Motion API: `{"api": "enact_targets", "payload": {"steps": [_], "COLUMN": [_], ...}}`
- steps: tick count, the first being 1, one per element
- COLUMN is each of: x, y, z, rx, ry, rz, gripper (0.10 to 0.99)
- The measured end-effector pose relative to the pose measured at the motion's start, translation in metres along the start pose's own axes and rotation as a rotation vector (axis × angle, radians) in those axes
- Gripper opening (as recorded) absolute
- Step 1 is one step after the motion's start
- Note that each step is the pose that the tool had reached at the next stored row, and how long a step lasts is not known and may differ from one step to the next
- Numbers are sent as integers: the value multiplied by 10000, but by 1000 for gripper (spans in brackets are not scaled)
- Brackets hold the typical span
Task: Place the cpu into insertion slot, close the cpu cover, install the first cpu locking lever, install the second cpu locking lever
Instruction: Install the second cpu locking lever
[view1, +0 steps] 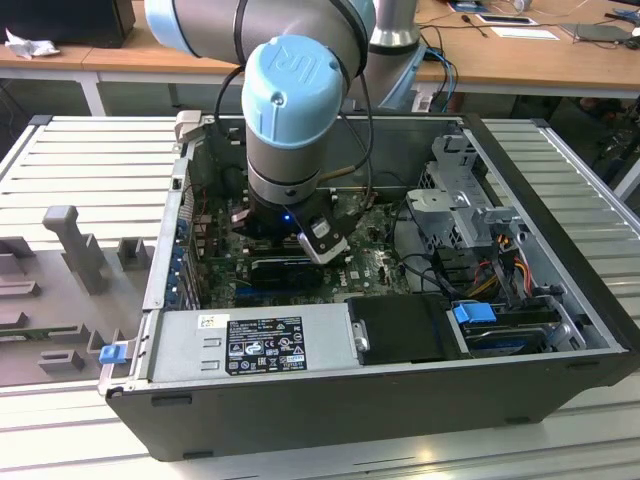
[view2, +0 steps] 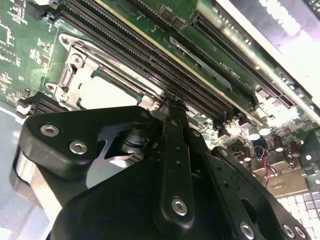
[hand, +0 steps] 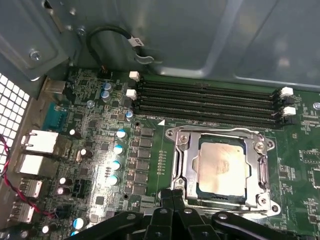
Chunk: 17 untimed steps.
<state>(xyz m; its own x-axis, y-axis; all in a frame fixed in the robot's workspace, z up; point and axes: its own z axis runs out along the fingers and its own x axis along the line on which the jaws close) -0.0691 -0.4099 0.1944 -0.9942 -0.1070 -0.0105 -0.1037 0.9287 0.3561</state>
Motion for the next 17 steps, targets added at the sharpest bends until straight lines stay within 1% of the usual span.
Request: {"api": "enact_targets", "payload": {"steps": [1, 2, 4, 8, 10, 12, 13, 15, 17], "x": [16, 30, 43, 51, 51, 51, 50, 50, 49], "y": [-1, -1, -2, -10, 5, 24, 41, 54, 73], "z": [7, 12, 23, 40, 4, -45, -89, -121, -172], "rx": [-85, -125, -148, -156, -184, -182, -180, -180, -180], "ry": [-9, -14, -18, -16, -23, -21, -20, -19, -19], "rz": [-3, -4, -5, -4, -6, -5, -5, -5, -4], "gripper": [106, 106, 106, 106, 106, 106, 106, 106, 106]}}
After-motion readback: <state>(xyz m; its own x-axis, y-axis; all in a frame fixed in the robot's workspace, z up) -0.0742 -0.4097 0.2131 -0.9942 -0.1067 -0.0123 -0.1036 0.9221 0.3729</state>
